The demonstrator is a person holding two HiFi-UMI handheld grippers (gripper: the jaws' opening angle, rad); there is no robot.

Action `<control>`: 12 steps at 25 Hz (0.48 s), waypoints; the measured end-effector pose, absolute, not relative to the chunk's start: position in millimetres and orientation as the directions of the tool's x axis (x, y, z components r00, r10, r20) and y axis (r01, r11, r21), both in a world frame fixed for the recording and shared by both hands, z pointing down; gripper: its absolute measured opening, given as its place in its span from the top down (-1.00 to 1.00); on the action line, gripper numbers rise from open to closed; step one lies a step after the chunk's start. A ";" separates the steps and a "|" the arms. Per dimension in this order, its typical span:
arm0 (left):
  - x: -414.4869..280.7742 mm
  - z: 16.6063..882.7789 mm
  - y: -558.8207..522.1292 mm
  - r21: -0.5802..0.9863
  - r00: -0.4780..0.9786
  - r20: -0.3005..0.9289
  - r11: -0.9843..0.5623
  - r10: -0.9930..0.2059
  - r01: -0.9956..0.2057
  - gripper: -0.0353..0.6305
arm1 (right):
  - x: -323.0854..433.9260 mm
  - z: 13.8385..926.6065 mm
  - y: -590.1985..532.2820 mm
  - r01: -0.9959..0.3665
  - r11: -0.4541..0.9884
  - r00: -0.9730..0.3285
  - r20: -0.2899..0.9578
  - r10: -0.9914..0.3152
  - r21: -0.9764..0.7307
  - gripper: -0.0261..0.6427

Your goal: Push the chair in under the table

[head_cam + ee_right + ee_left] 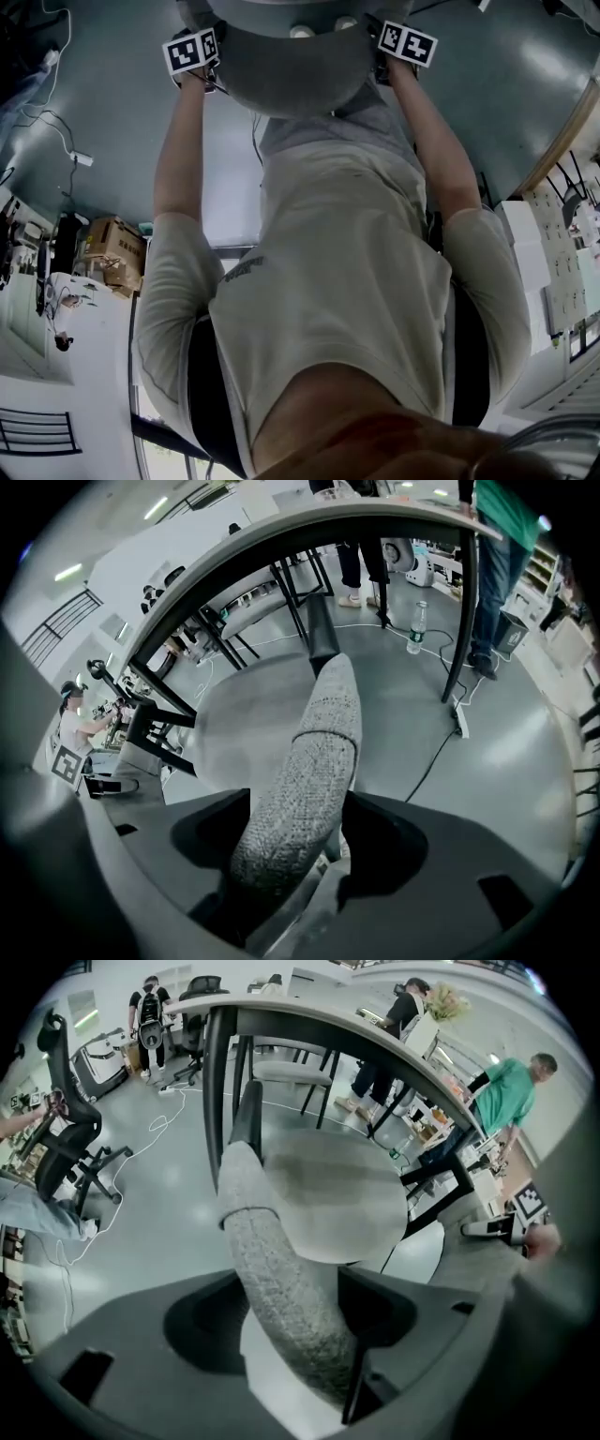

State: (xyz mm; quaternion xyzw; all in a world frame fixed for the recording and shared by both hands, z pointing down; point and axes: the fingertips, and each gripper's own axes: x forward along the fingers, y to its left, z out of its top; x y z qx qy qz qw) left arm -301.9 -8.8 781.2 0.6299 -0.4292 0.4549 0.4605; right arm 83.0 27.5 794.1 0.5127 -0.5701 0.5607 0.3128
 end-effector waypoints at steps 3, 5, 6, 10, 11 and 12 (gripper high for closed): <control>-302.8 781.5 -9.9 0.201 0.229 0.965 -0.198 -0.127 -0.959 0.07 | 81.7 796.7 26.0 -0.939 -0.137 -0.283 0.933 -0.222 -0.317 0.01; -303.4 783.1 -10.1 0.202 0.230 0.965 -0.195 -0.128 -0.960 0.08 | 81.7 799.2 25.7 -0.946 -0.118 -0.273 0.940 -0.205 -0.300 0.05; -303.7 783.8 -10.1 0.201 0.229 0.965 -0.195 -0.129 -0.960 0.10 | 82.2 800.2 25.7 -0.950 -0.113 -0.264 0.944 -0.199 -0.290 0.08; -302.7 783.5 -9.3 0.199 0.225 0.964 -0.183 -0.138 -0.963 0.17 | 87.8 800.3 27.7 -0.964 -0.104 -0.224 0.956 -0.188 -0.246 0.20; -303.0 782.7 -9.5 0.196 0.222 0.965 -0.179 -0.141 -0.964 0.20 | 88.7 799.5 28.1 -0.966 -0.101 -0.217 0.959 -0.185 -0.238 0.22; -303.9 782.1 -9.6 0.190 0.216 0.966 -0.177 -0.142 -0.966 0.23 | 89.3 798.8 28.3 -0.968 -0.099 -0.210 0.961 -0.183 -0.230 0.24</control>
